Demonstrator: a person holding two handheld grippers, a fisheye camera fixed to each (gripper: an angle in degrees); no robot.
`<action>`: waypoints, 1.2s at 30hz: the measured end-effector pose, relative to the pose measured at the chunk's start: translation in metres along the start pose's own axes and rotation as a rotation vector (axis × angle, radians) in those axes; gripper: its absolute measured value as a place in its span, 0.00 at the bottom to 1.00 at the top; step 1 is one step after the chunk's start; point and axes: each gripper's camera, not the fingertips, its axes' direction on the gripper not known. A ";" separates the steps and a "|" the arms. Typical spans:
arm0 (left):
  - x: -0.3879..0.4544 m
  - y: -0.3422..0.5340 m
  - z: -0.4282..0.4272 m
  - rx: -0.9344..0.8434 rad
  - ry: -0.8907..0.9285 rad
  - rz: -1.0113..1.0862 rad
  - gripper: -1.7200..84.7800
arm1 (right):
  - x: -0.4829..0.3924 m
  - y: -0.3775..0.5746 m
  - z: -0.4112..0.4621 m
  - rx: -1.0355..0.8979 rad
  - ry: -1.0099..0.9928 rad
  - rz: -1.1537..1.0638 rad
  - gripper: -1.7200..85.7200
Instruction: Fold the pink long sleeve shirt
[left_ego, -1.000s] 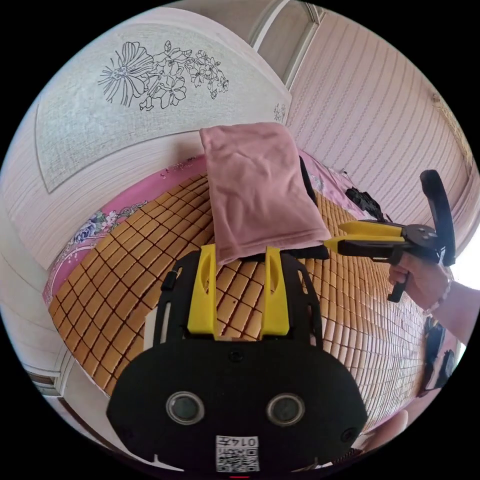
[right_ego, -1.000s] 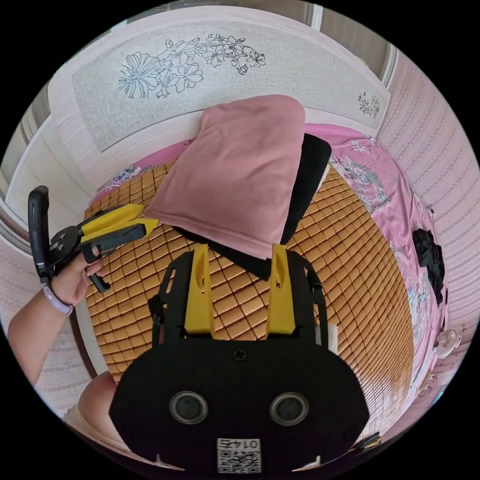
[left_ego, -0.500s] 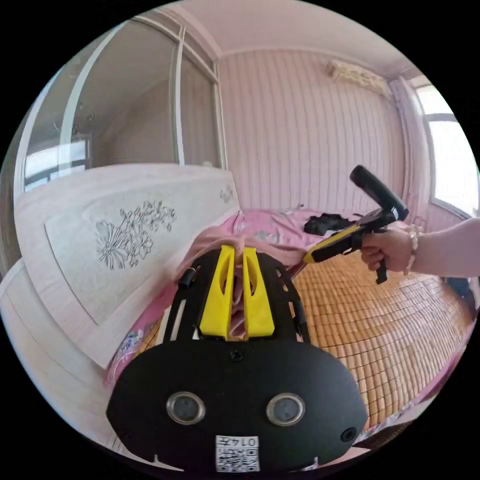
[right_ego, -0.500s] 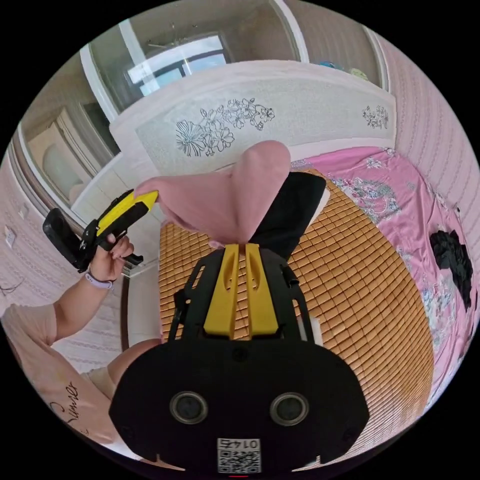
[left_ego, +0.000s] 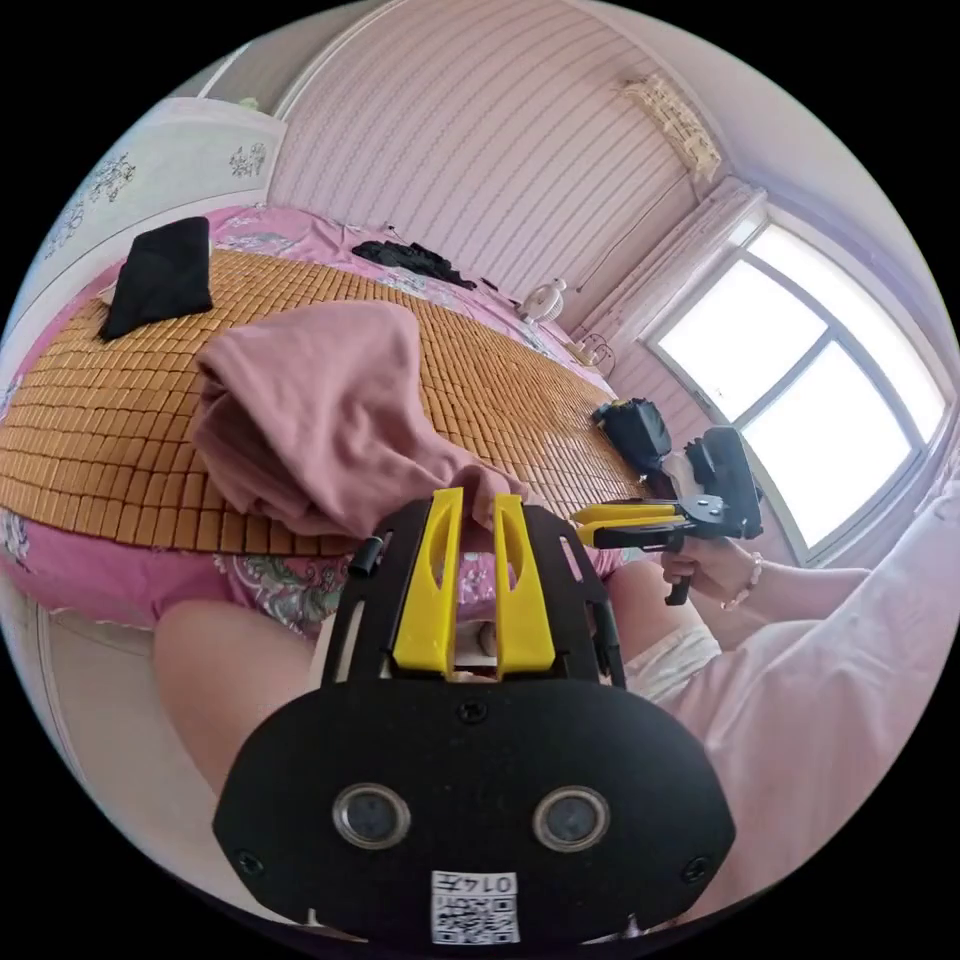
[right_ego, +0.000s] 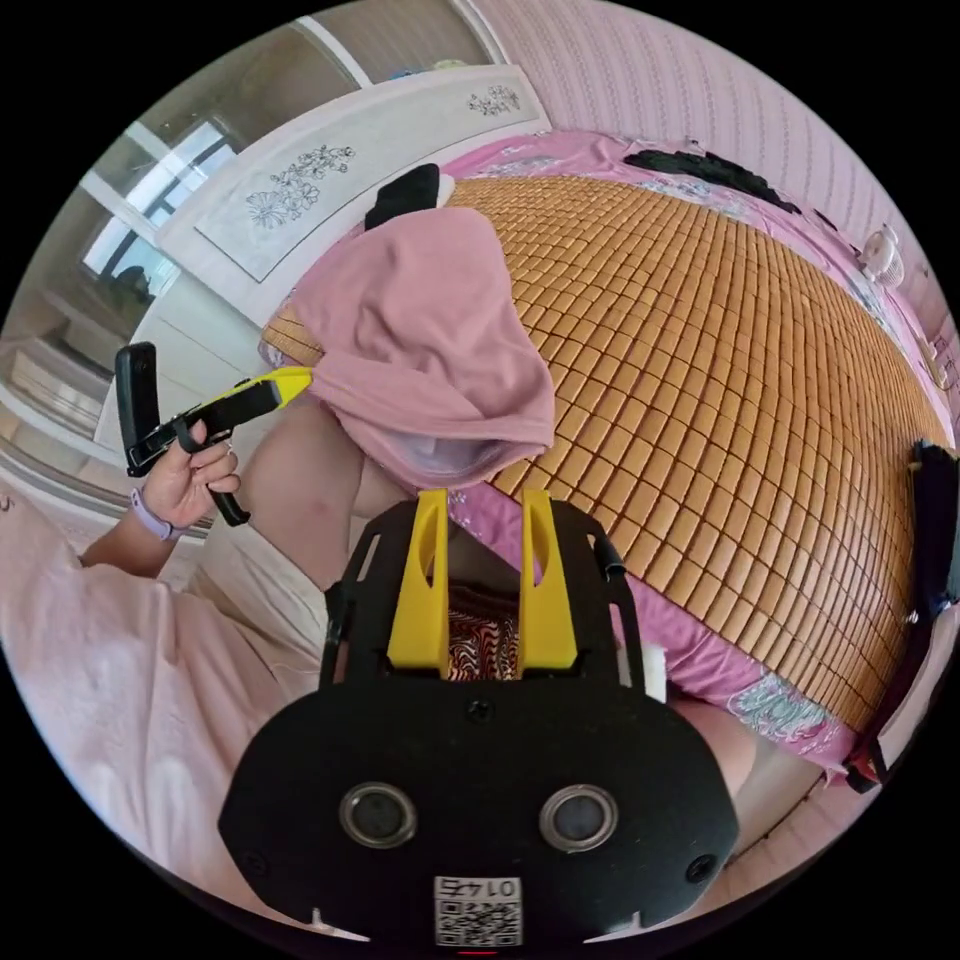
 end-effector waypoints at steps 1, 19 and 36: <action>-0.005 0.009 -0.015 0.018 -0.033 -0.034 0.09 | -0.014 0.001 -0.002 0.022 0.029 -0.056 0.17; -0.056 -0.064 0.059 -0.104 -0.286 -0.168 0.17 | -0.146 0.017 0.105 -0.173 0.434 -0.624 0.04; 0.154 -0.309 0.040 0.041 -0.235 0.471 0.02 | 0.062 0.070 -0.174 0.701 -0.171 -0.004 0.03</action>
